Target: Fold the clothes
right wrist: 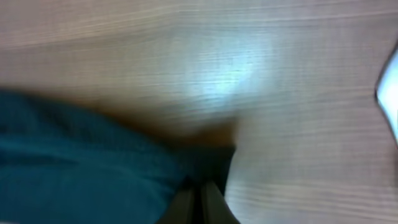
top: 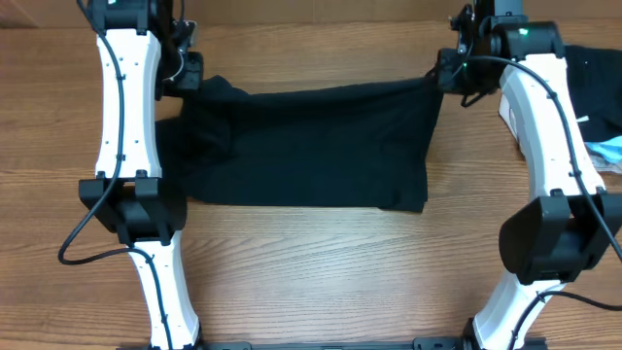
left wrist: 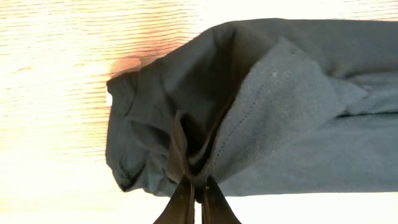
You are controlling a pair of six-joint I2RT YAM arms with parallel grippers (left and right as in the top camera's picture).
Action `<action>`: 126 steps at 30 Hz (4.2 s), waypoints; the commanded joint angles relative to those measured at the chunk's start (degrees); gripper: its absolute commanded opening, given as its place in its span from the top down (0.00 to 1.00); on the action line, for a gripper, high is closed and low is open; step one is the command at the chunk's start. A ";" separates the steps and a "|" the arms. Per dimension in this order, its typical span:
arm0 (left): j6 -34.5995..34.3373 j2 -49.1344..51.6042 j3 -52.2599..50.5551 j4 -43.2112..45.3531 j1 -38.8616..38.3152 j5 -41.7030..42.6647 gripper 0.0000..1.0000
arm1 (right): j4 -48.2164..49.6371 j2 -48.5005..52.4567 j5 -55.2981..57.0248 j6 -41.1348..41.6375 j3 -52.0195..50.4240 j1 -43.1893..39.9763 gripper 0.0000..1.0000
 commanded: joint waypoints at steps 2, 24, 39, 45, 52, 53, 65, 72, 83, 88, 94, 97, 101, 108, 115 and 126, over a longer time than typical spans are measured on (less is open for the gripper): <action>1.20 -0.87 0.07 -0.17 -0.33 1.79 0.96 | -6.88 -0.46 0.57 -1.09 0.98 -0.37 0.96; 1.29 -10.45 -27.12 -0.07 -0.59 -0.35 0.96 | -20.76 -0.48 0.50 5.01 -1.25 -0.35 0.96; -0.59 -10.43 -41.03 6.84 2.03 -5.31 0.96 | -6.64 -0.48 -2.64 5.66 -25.62 -0.37 0.96; -0.55 -10.40 -44.09 9.33 1.92 -5.33 0.59 | -3.76 -0.46 -2.64 5.92 -29.57 -0.37 0.63; -0.52 -10.45 -41.97 8.37 2.03 -6.51 0.50 | -1.07 -0.48 -2.64 6.45 -29.55 -0.39 0.22; -0.83 -10.47 -40.92 7.80 2.08 -6.32 0.50 | -0.87 -0.48 -2.64 6.45 -29.55 -0.39 0.22; -6.23 -14.01 -7.13 -0.04 2.10 -0.11 0.38 | 6.27 -0.52 -4.66 4.26 -30.49 0.17 0.07; -6.32 -17.00 -2.73 -0.15 2.08 -1.49 0.28 | 13.05 -0.50 -5.88 4.98 -36.59 1.07 0.21; -6.29 -17.07 -2.78 -0.15 2.08 -2.97 0.28 | 23.39 -0.50 -13.05 11.47 -46.56 4.83 0.55; -6.12 -17.07 -2.84 -0.15 2.10 -4.72 0.27 | 27.74 -0.50 -12.33 13.73 -48.19 4.90 0.96; -6.12 -17.05 -2.84 -0.15 2.10 -6.40 0.27 | 27.23 -1.03 -12.79 14.88 -45.05 -1.57 0.96; -6.12 -17.05 -2.84 -0.15 2.45 -6.99 0.27 | 22.69 -2.38 -13.00 10.38 -41.42 -7.17 0.96; -6.12 -17.00 -2.84 -0.15 3.10 -6.97 0.27 | 17.09 -3.61 -13.29 6.16 -36.41 -12.61 0.96; -6.12 -16.96 -2.84 -0.15 3.17 -6.97 0.27 | 9.81 -3.69 -13.68 1.40 -29.75 -15.08 0.96; -6.14 -16.94 -2.84 -0.15 3.15 -6.75 0.27 | 7.43 -4.20 -15.39 0.15 -26.95 -9.62 0.96; -6.12 -16.70 -2.86 -0.15 3.15 -6.32 0.27 | 9.16 -4.26 -13.31 3.10 -26.97 8.02 0.96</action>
